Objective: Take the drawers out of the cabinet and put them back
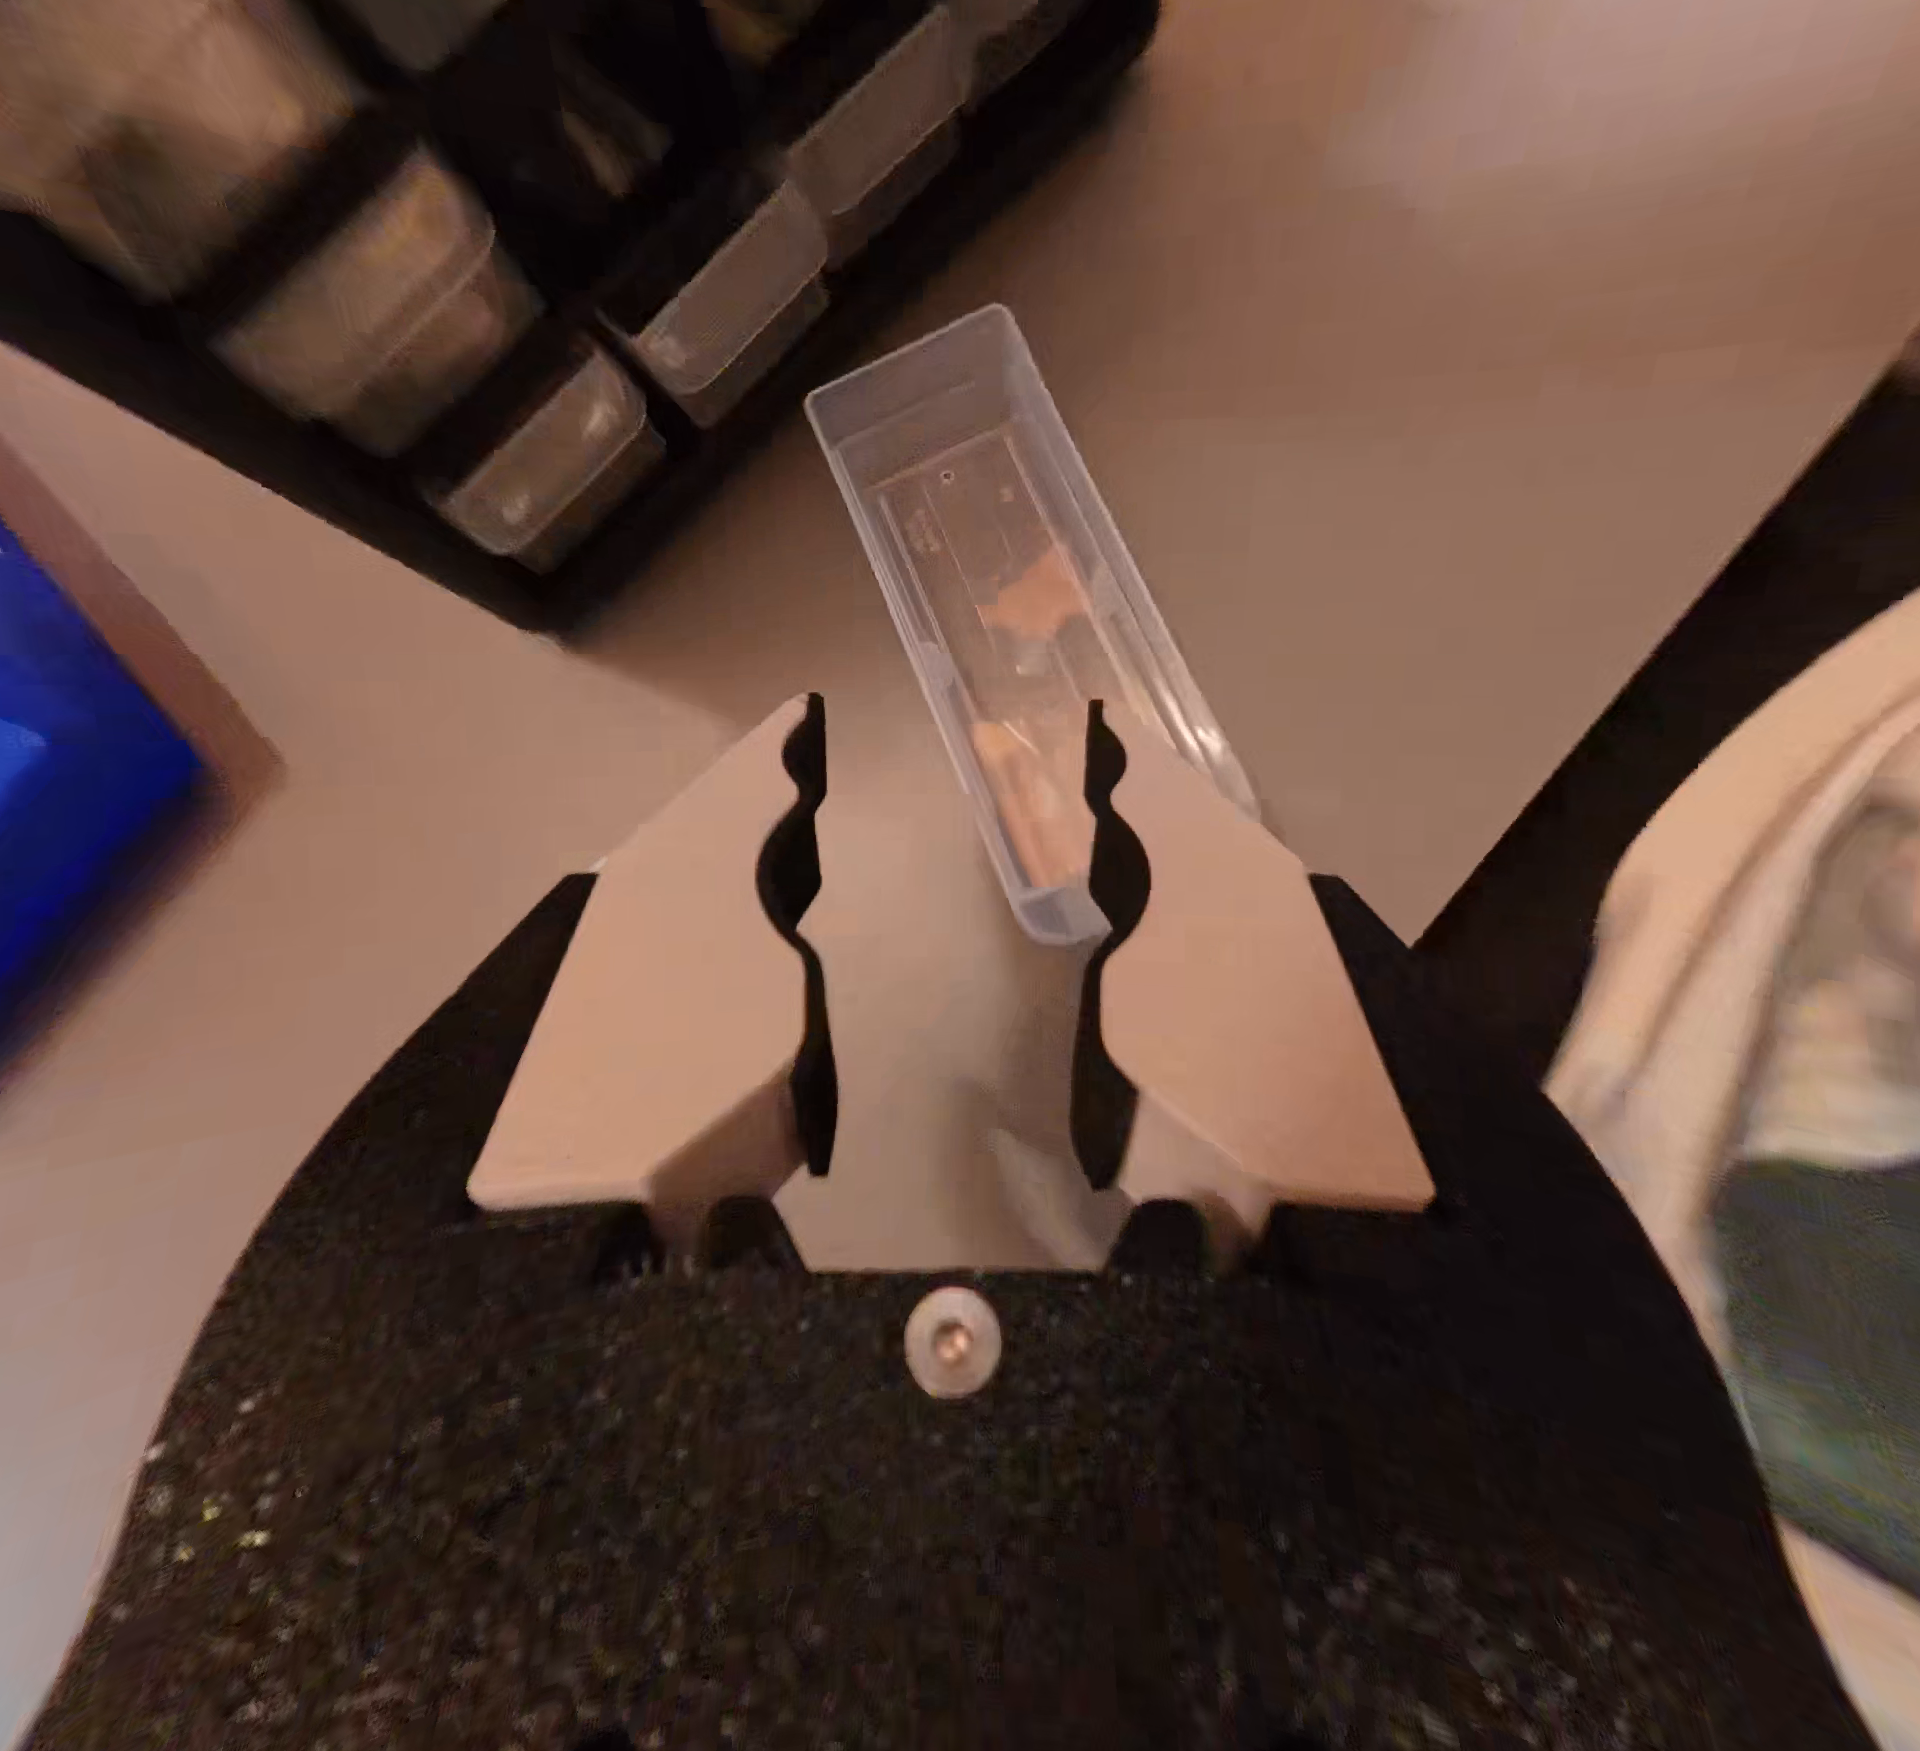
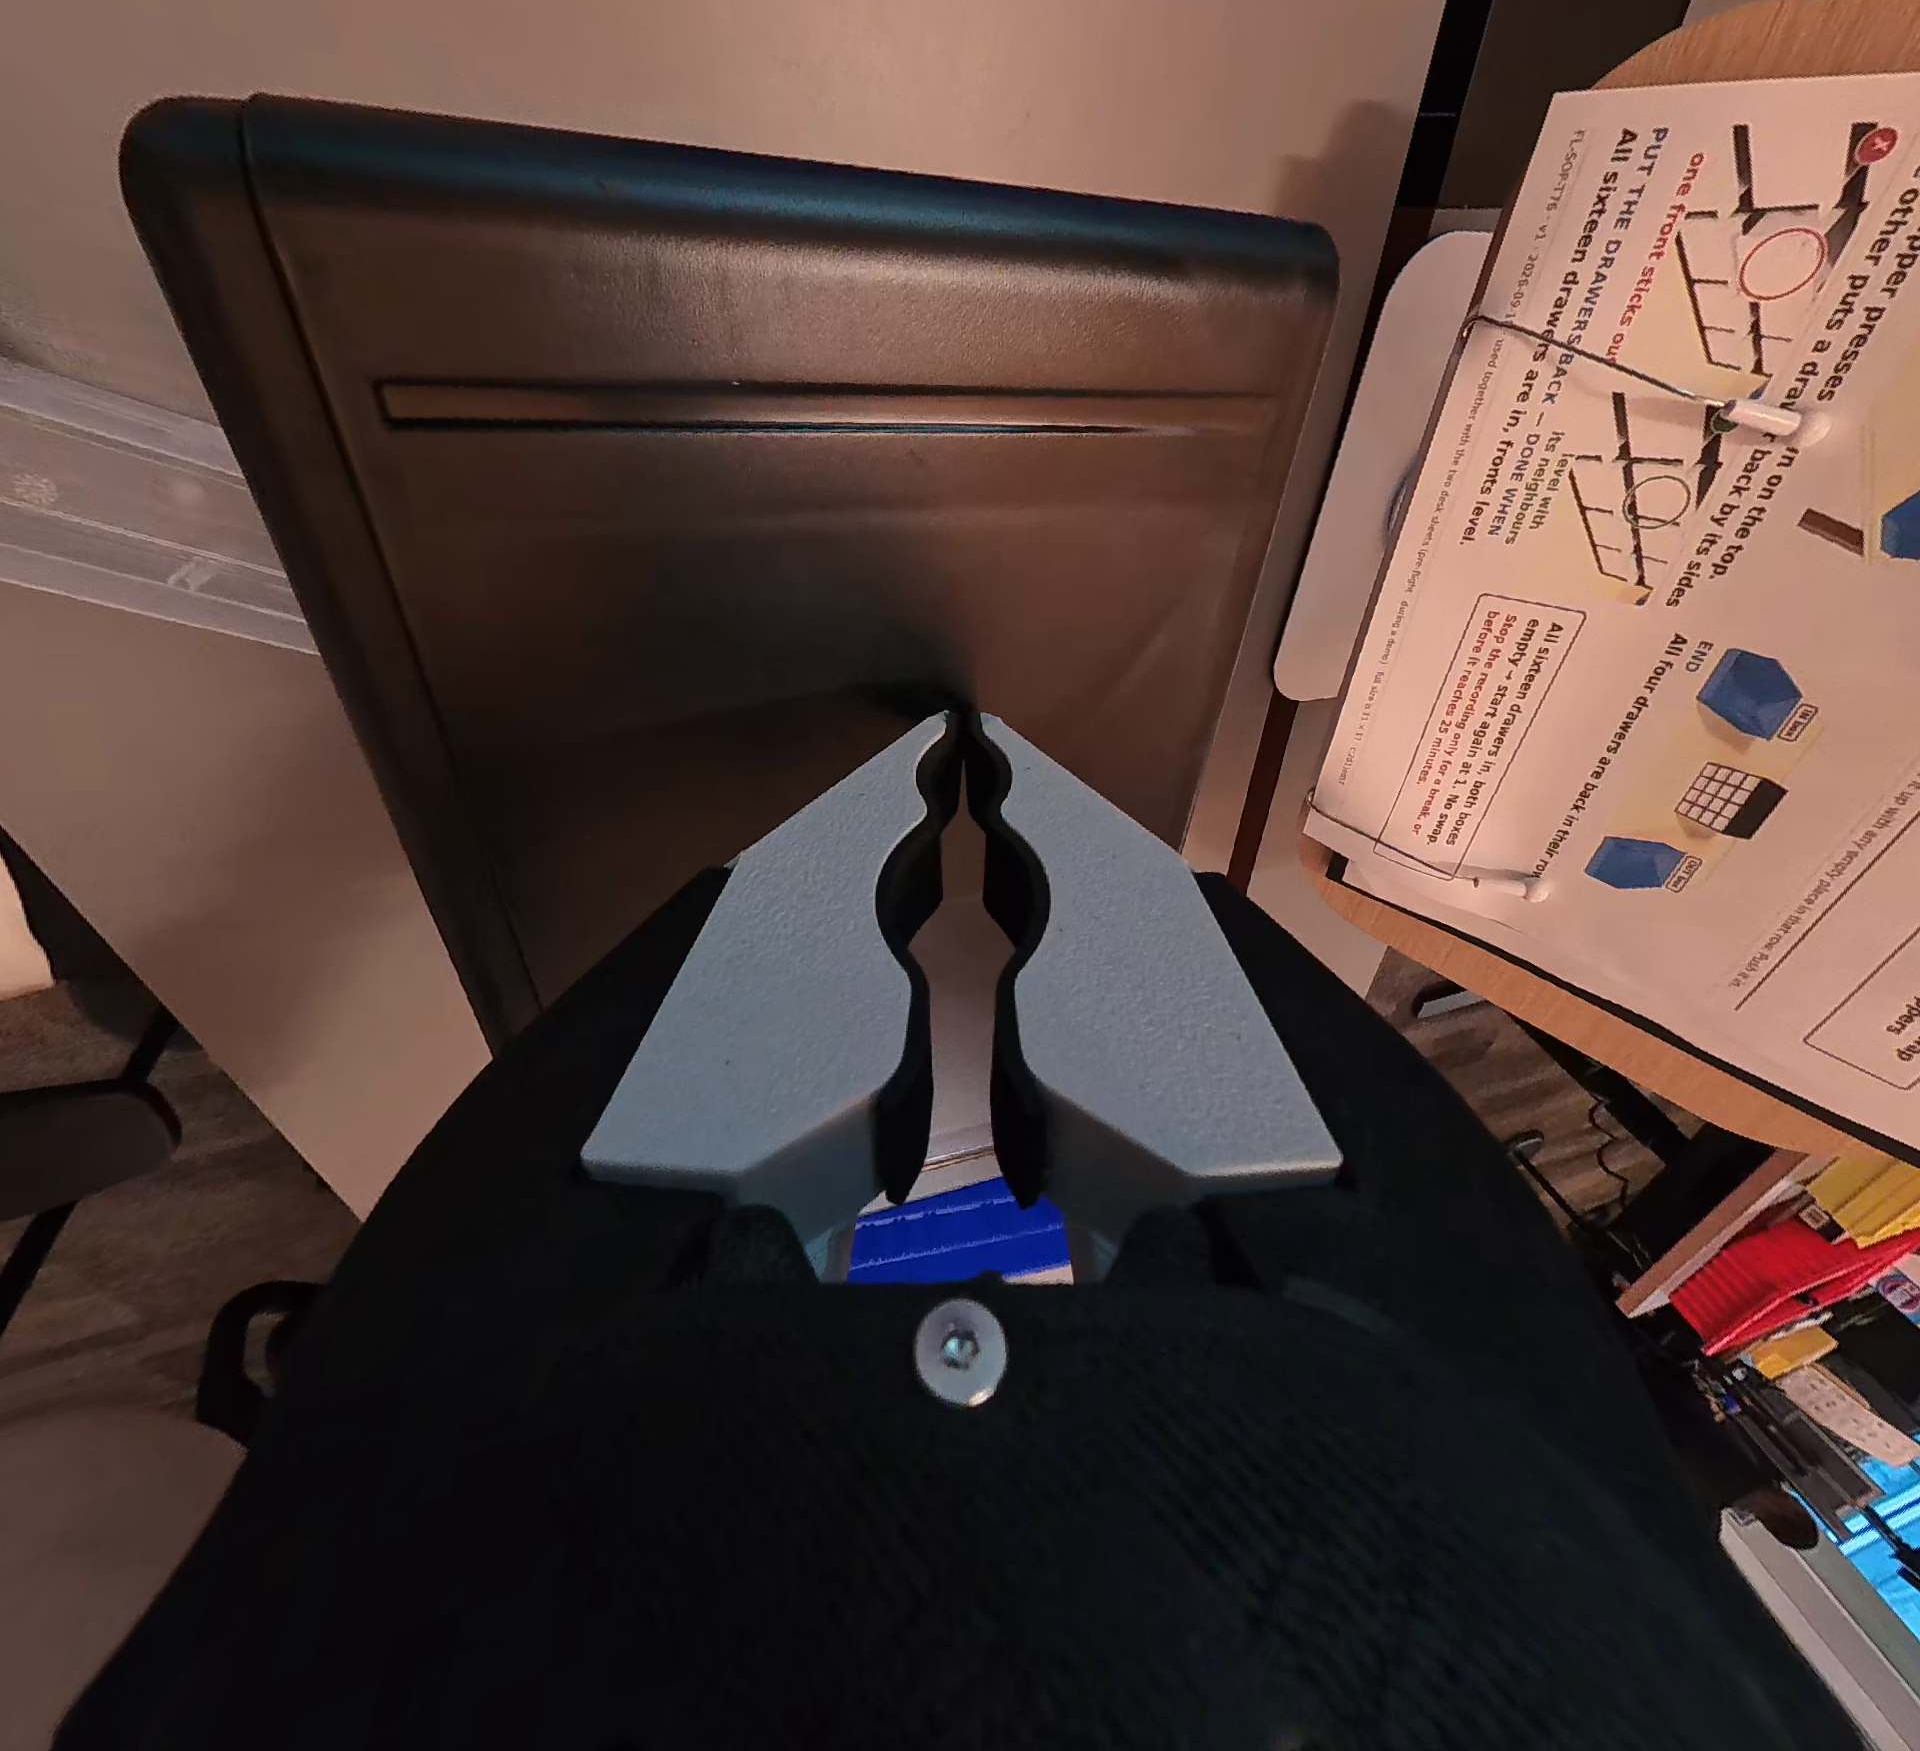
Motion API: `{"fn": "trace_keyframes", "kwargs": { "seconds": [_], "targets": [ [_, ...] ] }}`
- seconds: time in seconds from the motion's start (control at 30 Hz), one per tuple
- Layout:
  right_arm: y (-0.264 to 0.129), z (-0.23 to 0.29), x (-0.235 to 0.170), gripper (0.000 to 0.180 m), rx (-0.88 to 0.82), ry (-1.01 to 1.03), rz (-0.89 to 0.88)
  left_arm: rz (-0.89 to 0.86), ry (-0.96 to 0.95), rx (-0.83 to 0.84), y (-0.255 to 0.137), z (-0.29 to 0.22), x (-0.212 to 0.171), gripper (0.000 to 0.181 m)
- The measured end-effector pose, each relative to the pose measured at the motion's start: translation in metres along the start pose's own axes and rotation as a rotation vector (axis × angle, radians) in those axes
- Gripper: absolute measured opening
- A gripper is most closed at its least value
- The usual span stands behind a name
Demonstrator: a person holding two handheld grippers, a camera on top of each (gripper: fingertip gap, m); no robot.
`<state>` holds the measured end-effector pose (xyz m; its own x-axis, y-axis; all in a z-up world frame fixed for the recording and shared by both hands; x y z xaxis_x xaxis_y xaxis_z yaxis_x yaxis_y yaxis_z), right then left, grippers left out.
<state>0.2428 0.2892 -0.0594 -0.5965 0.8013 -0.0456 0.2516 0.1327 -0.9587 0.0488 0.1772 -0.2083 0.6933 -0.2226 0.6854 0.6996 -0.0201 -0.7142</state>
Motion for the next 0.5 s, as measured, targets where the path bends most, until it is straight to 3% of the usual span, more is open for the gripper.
{"fn": "trace_keyframes", "kwargs": {
  "seconds": [0.03,0.1,0.17,0.33,0.5],
  "targets": [
    [0.000,0.000,0.000,0.000,-0.001,-0.001,0.001,-0.040,0.089,0.031,-0.005,-0.003,-0.006,0.056],
    [0.000,0.000,0.000,0.000,-0.007,-0.005,0.007,-0.063,0.244,0.104,-0.010,-0.009,-0.025,0.075],
    [0.000,0.000,0.000,0.000,-0.014,-0.008,0.013,-0.079,0.408,0.190,-0.012,-0.018,-0.041,0.076],
    [0.000,0.000,0.000,0.000,-0.010,0.003,0.009,-0.174,0.924,0.475,-0.013,-0.035,-0.045,0.048],
    [0.000,0.000,0.000,0.000,-0.019,0.013,0.014,-0.198,1.105,0.580,-0.001,-0.032,-0.041,0.032]
  ]
}}
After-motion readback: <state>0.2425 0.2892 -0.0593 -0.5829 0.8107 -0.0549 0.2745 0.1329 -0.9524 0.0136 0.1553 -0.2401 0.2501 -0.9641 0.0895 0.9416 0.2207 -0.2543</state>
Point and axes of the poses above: each gripper's, where its closed fingertips meet, y out along the fingers, x out of its top, z = x × y across the jaws, the point moved 1 cm from there along -y, back along the fingers
